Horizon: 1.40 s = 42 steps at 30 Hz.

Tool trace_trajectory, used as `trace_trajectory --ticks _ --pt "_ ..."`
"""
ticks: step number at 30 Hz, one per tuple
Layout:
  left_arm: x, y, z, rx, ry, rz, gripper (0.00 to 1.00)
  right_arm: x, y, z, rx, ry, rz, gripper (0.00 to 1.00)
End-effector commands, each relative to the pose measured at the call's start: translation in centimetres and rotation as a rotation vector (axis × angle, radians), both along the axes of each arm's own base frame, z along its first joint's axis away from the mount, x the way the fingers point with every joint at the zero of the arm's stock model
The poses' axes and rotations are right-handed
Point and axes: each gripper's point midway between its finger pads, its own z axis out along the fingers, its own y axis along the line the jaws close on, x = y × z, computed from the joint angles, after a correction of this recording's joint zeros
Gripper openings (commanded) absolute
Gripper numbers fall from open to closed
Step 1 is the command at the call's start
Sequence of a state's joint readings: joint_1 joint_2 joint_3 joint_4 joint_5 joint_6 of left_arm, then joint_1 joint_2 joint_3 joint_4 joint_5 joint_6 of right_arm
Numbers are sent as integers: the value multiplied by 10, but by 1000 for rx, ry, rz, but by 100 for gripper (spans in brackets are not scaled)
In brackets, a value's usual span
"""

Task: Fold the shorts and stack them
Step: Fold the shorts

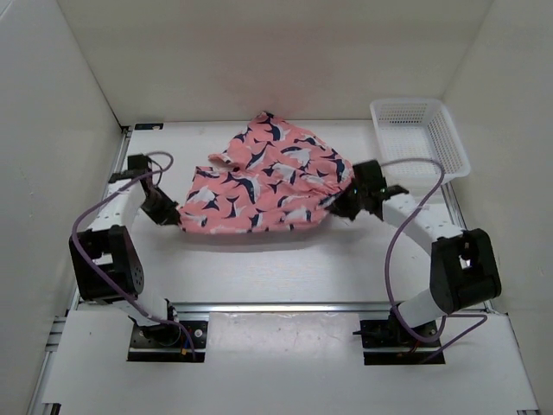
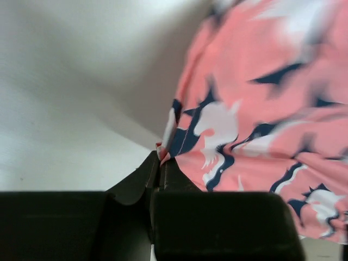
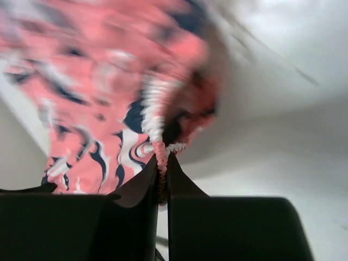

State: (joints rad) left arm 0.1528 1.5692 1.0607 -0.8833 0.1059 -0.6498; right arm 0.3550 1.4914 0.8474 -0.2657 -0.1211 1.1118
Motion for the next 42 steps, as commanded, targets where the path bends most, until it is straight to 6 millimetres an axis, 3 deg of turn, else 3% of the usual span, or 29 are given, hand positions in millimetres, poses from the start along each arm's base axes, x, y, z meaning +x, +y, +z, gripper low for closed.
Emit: trace_trajectory --ticks 1,2,3,5,6,8,9,11,12,13,15,16,20,21,23,26,27,30,34,35,38,39,41,42 --pt "36 4 107 59 -291 -91 10 46 -20 101 -193 -293 92 0" --pt "41 5 130 73 -345 -99 10 57 -24 146 -258 -387 146 0" --pt "51 6 183 100 -480 -98 10 61 -25 166 -283 -426 181 0" --pt "52 3 236 114 -611 -116 10 61 -32 199 -367 -490 269 0" --pt "48 -1 290 122 -751 -129 10 67 -32 242 -379 -582 266 0" --pt "39 -3 343 153 -893 -129 10 61 -37 273 -412 -634 300 0" --pt "24 -5 390 174 -1020 -122 10 59 -40 310 -434 -724 312 0" --pt "5 -6 431 196 -1134 -107 10 47 -44 340 -452 -790 332 0" --pt "-6 -6 449 215 -1186 -100 10 30 -46 367 -451 -863 363 0" --pt "-29 -6 481 243 -1282 -70 10 21 -47 378 -450 -894 381 0" --pt "-56 -5 510 274 -1378 -33 10 -4 -52 402 -455 -969 413 0" --pt "-85 -3 533 302 -1468 8 10 -16 -54 418 -452 -1018 418 0" --pt "-159 -3 581 364 -1673 86 10 -70 -67 458 -439 -1155 425 0" --pt "-167 -1 585 366 -1686 101 10 -81 -68 459 -427 -1156 441 0" --pt "-203 4 600 370 -1765 155 10 -99 -72 466 -419 -1183 441 0" --pt "-232 12 608 367 -1821 199 10 -114 -71 464 -381 -1180 457 0" --pt "-236 14 610 376 -1827 200 10 -120 -73 464 -370 -1177 450 0" --pt "-235 16 609 371 -1826 188 10 -115 -73 446 -372 -1114 455 0" --pt "-174 15 580 387 -1665 145 10 -95 -72 412 -400 -1008 450 0" --pt "-144 15 558 400 -1574 118 10 -83 -72 392 -419 -952 450 0" --pt "-95 9 525 394 -1454 59 10 -57 -67 363 -438 -887 456 0" --pt "-63 9 500 402 -1372 34 10 -47 -63 339 -442 -827 476 0" --pt "-32 7 474 394 -1301 9 10 -19 -58 313 -471 -773 483 0" --pt "-17 7 461 402 -1263 -6 10 -9 -55 289 -480 -725 507 0"
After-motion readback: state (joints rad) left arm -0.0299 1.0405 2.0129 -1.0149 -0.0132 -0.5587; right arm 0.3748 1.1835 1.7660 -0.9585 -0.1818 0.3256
